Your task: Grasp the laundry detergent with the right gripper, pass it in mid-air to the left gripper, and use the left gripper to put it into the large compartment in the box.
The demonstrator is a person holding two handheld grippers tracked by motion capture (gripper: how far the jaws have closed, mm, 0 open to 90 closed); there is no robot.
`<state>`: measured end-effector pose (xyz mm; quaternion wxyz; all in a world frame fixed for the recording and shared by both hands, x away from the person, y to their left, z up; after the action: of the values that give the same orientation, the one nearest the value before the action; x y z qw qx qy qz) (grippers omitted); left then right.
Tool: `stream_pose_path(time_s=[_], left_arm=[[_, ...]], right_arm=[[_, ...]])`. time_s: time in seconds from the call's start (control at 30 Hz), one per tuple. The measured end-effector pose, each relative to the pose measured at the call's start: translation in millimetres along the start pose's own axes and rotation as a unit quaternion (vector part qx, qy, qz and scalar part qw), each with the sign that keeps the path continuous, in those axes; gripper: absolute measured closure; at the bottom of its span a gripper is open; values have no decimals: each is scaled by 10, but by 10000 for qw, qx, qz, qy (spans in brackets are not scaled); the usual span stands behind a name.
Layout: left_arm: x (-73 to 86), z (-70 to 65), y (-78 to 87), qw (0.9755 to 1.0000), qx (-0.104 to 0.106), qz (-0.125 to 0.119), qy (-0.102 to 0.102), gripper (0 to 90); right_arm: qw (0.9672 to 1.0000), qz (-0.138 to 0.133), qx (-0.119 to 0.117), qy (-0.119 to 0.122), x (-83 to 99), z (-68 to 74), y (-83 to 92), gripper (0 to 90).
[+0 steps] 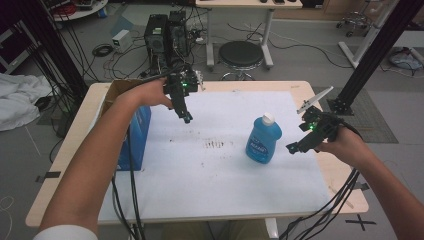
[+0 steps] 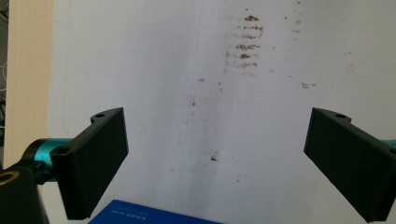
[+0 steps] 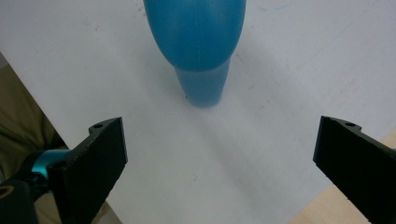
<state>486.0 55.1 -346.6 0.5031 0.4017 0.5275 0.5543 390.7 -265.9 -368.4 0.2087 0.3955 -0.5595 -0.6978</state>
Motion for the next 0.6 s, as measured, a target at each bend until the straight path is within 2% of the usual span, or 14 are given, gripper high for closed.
stream_pose_path(time_s=[0.37, 0.6], left_arm=[[26, 8, -42, 10000, 22, 6, 22, 63], [26, -1, -56, 10000, 33, 6, 9, 63]], right_arm=[[9983, -566, -100, -38, -7, 6, -136, 18], [9962, -850, -196, 61, -36, 54, -197, 18]])
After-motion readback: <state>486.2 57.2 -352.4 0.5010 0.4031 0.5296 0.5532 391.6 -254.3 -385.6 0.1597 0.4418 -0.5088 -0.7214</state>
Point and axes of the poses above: each handheld gripper's, and its own axes: y roughly backward along the jaws, x roughly out of its underside, z roughly to its left, the point moved 9 cm from there along -y, roughly forward along the jaws, and after that the axes turned 10 degrees about z, right-handed, at the moved point
